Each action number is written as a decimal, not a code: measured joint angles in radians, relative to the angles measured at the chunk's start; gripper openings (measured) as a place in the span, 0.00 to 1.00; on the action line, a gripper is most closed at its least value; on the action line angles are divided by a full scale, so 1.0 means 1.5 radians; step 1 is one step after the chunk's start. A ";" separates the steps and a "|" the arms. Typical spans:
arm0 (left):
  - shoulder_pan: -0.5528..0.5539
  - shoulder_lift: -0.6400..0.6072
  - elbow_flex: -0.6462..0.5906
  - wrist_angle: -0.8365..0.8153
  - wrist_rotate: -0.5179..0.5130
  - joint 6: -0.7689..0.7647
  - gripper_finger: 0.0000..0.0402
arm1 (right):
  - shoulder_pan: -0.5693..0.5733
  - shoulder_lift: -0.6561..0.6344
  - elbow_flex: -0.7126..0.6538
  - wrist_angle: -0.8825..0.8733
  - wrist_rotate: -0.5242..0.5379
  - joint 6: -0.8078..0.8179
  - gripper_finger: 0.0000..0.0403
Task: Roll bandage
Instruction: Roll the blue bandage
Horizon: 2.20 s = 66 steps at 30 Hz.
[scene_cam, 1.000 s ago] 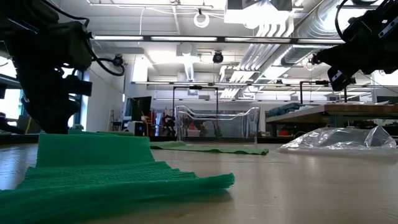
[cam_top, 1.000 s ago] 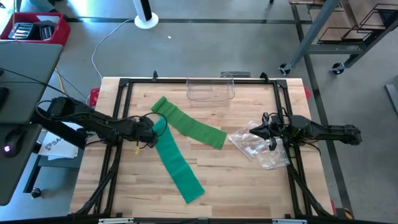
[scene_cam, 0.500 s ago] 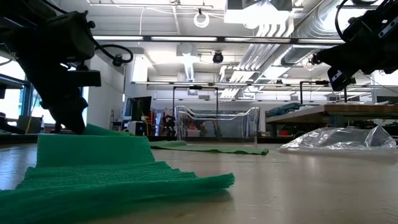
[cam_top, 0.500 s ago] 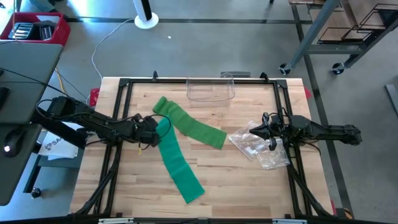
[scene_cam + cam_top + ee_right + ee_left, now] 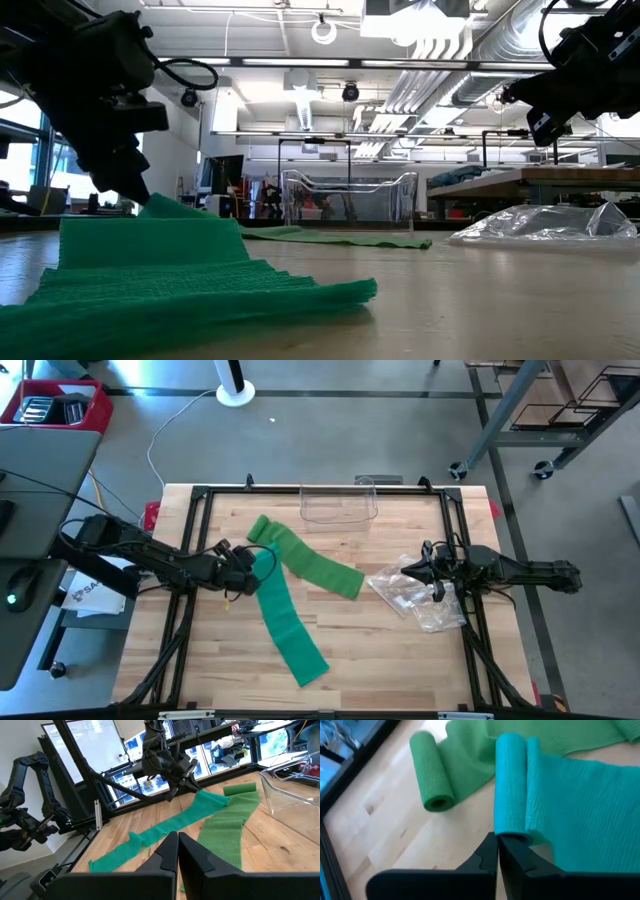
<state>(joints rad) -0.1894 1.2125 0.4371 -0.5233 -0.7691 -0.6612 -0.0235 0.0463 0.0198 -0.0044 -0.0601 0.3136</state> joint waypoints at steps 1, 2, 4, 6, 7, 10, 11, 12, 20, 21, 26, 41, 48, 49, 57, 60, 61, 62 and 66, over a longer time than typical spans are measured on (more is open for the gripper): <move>-0.004 0.000 0.002 -0.002 -0.011 0.001 0.01 | 0.000 0.000 0.000 0.000 0.000 0.000 0.01; -0.009 0.000 0.006 -0.006 -0.023 0.003 0.01 | 0.000 0.000 0.000 0.000 0.000 0.000 0.01; -0.018 0.000 0.020 -0.024 -0.047 0.003 0.00 | 0.000 0.000 0.000 0.000 0.000 0.000 0.01; -0.026 0.000 0.042 -0.058 -0.071 0.006 0.00 | 0.000 0.000 0.000 0.000 0.000 0.000 0.01; -0.031 0.000 0.055 -0.076 -0.081 0.011 0.00 | 0.000 0.000 0.000 0.000 0.000 0.000 0.01; -0.041 0.000 0.101 -0.137 -0.109 0.040 0.00 | 0.000 0.000 0.000 0.000 0.000 0.000 0.01; -0.044 0.000 0.117 -0.154 -0.118 0.049 0.00 | 0.000 0.000 0.000 0.000 0.000 0.000 0.01; -0.047 0.000 0.133 -0.168 -0.125 0.061 0.00 | 0.000 0.000 0.000 0.000 0.000 0.000 0.01; -0.072 -0.001 0.245 -0.195 -0.189 0.179 0.00 | 0.000 0.000 0.000 0.000 0.000 0.000 0.01; -0.077 -0.001 0.255 -0.193 -0.200 0.193 0.00 | 0.000 0.000 0.000 0.000 0.000 0.000 0.01; -0.102 -0.001 0.301 -0.191 -0.248 0.258 0.00 | 0.000 0.000 0.000 0.000 0.000 0.000 0.01; -0.187 -0.001 0.336 -0.023 -0.281 0.478 0.00 | 0.000 0.000 0.000 0.000 0.000 0.000 0.01; -0.206 -0.001 0.336 -0.021 -0.257 0.442 0.00 | -0.001 0.000 0.000 0.000 0.000 0.000 0.01; -0.206 -0.001 0.336 -0.021 -0.251 0.438 0.00 | -0.001 0.000 0.000 0.000 0.000 0.000 0.01; -0.208 0.000 0.310 -0.016 -0.218 0.359 0.00 | -0.001 0.000 0.000 0.019 0.003 0.137 0.01; -0.211 0.002 0.305 -0.013 -0.202 0.334 0.00 | -0.001 0.000 0.000 0.038 0.083 0.261 0.01; -0.211 0.002 0.305 -0.006 -0.194 0.328 0.00 | -0.001 0.002 0.000 0.043 0.104 0.265 0.01; -0.211 0.002 0.305 0.001 -0.187 0.324 0.00 | -0.001 0.007 -0.001 0.052 0.116 0.263 0.01; -0.211 0.002 0.305 0.023 -0.175 0.321 0.00 | 0.002 0.060 -0.003 0.156 0.136 0.254 0.01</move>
<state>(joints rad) -0.5064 1.2148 0.8948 -0.4882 -1.0312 -0.1797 -0.0212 0.1366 0.0154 0.2301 0.1443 0.6945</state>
